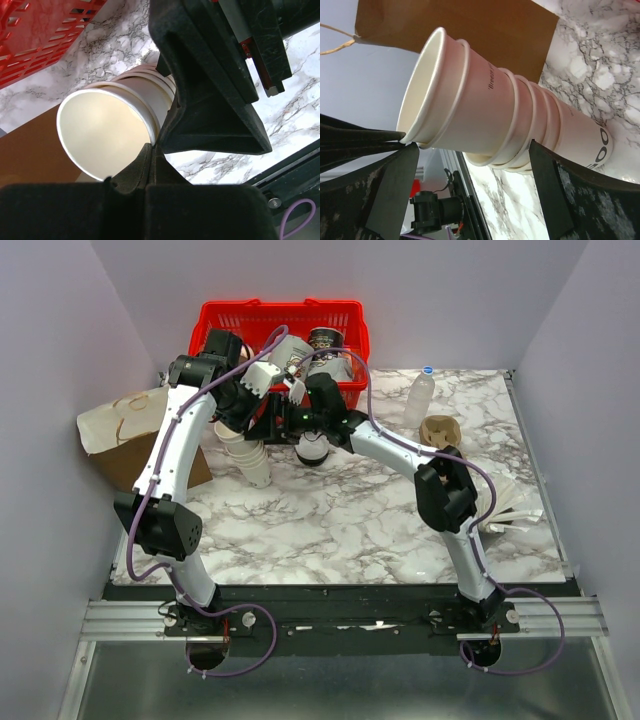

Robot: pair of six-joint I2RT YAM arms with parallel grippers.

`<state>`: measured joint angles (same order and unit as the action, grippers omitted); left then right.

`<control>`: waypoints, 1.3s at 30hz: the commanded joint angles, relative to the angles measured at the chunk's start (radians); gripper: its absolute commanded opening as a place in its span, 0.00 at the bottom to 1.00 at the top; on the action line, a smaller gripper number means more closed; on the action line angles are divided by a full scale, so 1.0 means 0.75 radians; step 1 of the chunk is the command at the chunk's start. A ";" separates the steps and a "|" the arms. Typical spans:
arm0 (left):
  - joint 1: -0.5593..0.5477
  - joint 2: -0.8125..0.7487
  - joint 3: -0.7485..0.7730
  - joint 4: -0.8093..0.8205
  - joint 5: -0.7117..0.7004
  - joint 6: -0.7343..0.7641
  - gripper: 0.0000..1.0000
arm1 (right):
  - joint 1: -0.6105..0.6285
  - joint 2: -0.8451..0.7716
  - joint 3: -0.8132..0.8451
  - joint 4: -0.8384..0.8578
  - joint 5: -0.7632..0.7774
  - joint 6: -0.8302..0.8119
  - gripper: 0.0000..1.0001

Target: Pack the takeout coffee

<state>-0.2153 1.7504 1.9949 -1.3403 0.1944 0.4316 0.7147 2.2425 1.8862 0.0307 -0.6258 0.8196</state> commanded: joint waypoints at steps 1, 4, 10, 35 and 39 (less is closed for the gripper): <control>-0.003 -0.049 0.032 -0.225 0.025 -0.005 0.00 | -0.049 0.084 0.029 -0.227 0.235 0.014 1.00; -0.003 -0.057 0.030 -0.225 0.017 -0.005 0.00 | -0.049 0.078 0.003 -0.276 0.278 0.010 1.00; -0.003 -0.066 0.028 -0.225 0.011 -0.007 0.00 | -0.049 0.076 -0.050 -0.305 0.301 -0.011 1.00; -0.075 -0.113 0.228 -0.148 -0.228 0.052 0.00 | -0.061 -0.073 -0.116 -0.243 0.209 -0.229 1.00; -0.081 -0.131 0.271 -0.123 -0.283 0.063 0.00 | -0.073 -0.157 -0.134 -0.252 0.198 -0.397 1.00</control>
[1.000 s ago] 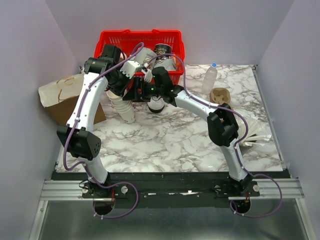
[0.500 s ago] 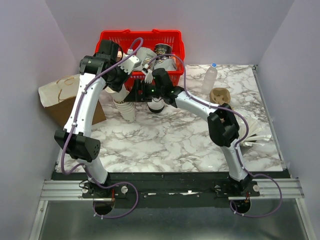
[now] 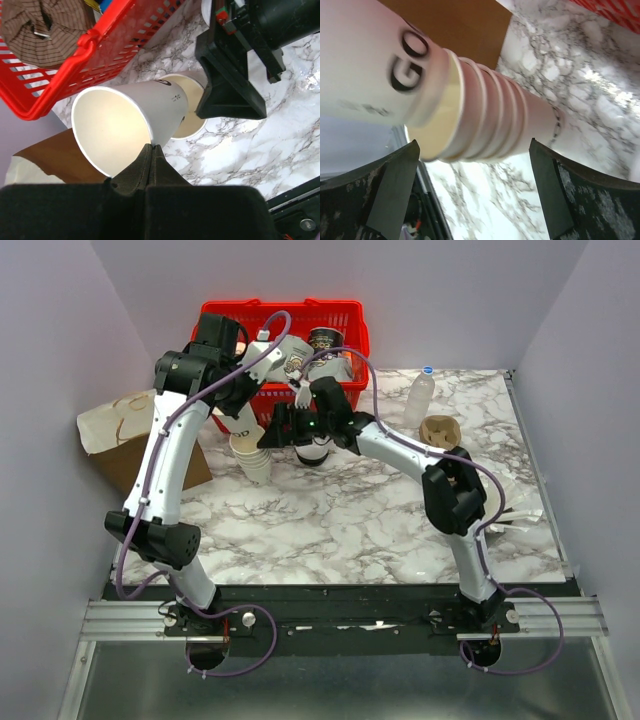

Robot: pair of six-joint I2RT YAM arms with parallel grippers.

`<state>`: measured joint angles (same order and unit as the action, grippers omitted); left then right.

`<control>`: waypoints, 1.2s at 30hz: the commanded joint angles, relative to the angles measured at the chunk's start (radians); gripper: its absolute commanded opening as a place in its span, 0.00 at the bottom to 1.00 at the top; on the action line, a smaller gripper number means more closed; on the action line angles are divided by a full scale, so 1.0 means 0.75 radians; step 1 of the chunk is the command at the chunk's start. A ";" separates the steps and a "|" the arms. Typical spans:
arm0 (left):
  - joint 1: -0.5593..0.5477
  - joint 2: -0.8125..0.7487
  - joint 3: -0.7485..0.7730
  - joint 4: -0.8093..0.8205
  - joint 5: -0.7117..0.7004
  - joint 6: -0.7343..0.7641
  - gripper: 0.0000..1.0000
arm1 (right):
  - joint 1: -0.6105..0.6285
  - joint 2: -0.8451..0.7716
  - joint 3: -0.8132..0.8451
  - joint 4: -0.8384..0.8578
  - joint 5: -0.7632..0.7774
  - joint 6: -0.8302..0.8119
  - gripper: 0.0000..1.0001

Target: Pack the takeout coffee

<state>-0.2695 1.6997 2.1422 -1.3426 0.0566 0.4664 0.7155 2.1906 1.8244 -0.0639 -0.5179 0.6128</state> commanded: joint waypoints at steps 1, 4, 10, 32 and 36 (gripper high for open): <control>-0.011 -0.069 0.085 -0.104 -0.110 0.022 0.00 | -0.079 -0.108 -0.078 -0.134 0.048 -0.156 1.00; -0.009 -0.100 0.097 -0.069 -0.108 0.020 0.00 | -0.095 -0.202 -0.144 -0.144 0.016 -0.311 1.00; -0.011 -0.159 0.069 -0.022 -0.123 0.002 0.00 | -0.075 -0.376 -0.391 -0.121 -0.136 -0.872 0.97; -0.001 -0.198 0.030 0.019 -0.227 -0.033 0.00 | 0.304 -0.146 -0.463 -0.136 -0.030 -2.490 0.01; 0.012 -0.217 0.009 0.013 -0.227 -0.025 0.00 | 0.302 -0.045 -0.320 -0.126 0.026 -2.443 0.01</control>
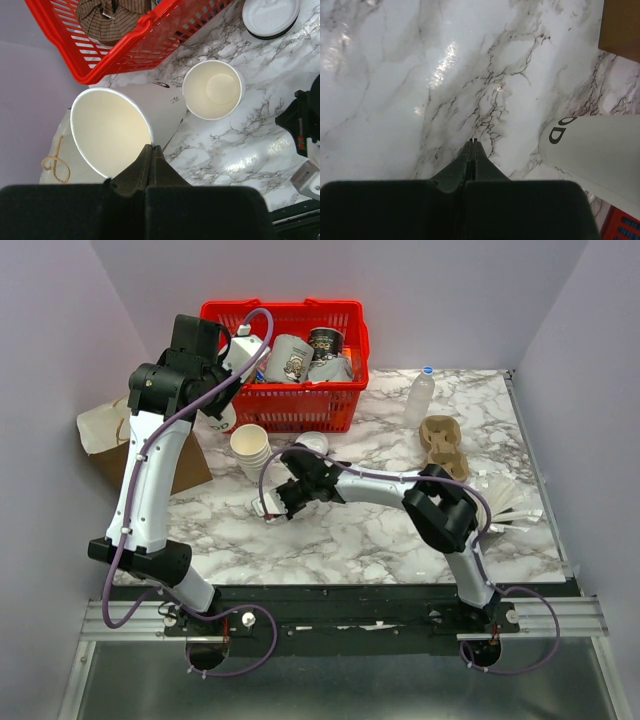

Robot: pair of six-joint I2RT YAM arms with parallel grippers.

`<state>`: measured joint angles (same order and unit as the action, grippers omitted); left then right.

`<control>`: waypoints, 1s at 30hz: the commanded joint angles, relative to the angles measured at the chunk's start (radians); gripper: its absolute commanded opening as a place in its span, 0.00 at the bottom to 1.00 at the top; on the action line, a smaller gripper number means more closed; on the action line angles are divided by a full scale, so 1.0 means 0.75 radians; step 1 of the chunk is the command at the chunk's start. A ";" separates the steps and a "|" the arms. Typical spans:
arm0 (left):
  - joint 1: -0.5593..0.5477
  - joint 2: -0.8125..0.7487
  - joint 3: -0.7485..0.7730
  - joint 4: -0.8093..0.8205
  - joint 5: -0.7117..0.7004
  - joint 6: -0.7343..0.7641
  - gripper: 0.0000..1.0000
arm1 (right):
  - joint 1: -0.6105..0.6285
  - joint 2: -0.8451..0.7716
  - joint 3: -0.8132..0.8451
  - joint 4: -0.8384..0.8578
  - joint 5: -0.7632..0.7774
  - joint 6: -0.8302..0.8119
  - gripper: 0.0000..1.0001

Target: Pack the takeout coffee

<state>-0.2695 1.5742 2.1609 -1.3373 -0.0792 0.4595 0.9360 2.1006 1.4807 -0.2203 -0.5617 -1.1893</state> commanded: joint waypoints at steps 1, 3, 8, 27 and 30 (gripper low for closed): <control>0.014 -0.049 -0.016 0.000 -0.046 -0.013 0.00 | 0.008 0.117 0.163 0.095 0.107 -0.020 0.01; 0.018 -0.056 -0.016 -0.007 -0.044 -0.015 0.00 | 0.010 0.154 0.222 0.112 0.158 0.011 0.01; 0.018 -0.084 -0.048 -0.027 -0.038 -0.013 0.00 | 0.000 0.240 0.341 0.136 0.186 0.007 0.01; 0.018 -0.131 -0.003 -0.054 -0.050 0.015 0.00 | -0.051 0.364 0.452 0.281 0.201 -0.044 0.01; 0.018 -0.156 -0.036 -0.050 0.020 0.011 0.00 | -0.049 0.174 0.203 0.271 0.068 -0.042 0.01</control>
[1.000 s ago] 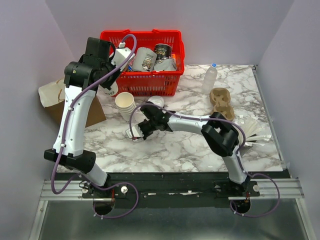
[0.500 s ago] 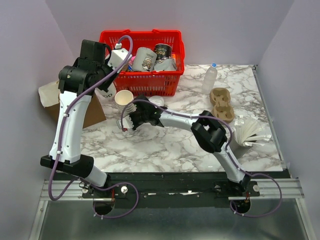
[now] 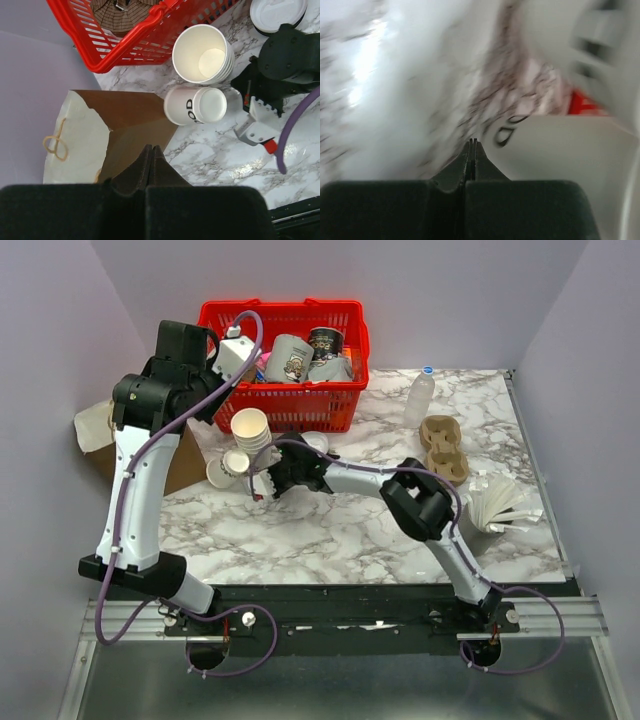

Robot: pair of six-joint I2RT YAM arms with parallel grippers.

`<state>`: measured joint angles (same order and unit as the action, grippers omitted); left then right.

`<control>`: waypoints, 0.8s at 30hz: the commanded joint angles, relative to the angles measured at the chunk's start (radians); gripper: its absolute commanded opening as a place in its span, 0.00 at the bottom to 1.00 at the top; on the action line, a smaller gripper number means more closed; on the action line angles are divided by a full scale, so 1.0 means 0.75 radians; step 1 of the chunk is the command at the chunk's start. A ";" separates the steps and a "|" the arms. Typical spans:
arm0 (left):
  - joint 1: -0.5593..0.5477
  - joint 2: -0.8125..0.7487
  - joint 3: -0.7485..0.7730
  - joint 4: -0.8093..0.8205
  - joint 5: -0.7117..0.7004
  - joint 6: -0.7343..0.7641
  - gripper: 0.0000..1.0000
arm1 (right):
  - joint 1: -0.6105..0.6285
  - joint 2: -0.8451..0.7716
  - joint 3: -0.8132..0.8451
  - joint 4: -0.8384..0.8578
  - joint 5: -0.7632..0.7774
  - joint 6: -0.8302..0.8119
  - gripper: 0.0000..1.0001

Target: Pack the takeout coffee

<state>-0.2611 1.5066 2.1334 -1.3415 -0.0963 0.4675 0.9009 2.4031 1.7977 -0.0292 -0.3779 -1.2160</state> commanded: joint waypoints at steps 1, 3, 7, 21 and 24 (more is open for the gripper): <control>0.009 -0.072 -0.014 -0.042 0.071 0.000 0.00 | -0.003 -0.275 -0.275 0.002 -0.204 -0.009 0.02; 0.007 -0.102 -0.083 -0.038 0.091 -0.012 0.00 | -0.005 -0.399 -0.427 -0.049 -0.253 -0.011 0.06; 0.007 -0.152 -0.230 -0.040 0.126 -0.044 0.13 | -0.003 -0.561 -0.587 -0.194 -0.237 -0.027 0.15; 0.007 -0.401 -1.038 0.203 0.216 0.150 0.80 | -0.172 -1.221 -0.938 -0.423 -0.183 0.502 0.52; 0.007 -0.344 -1.102 0.281 0.235 0.193 0.77 | -0.242 -1.340 -0.959 -0.450 -0.192 0.637 0.53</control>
<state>-0.2611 1.2030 1.3609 -1.2377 0.0349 0.5323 0.7650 1.5078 1.1030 -0.3141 -0.5106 -0.9283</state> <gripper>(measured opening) 0.791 0.525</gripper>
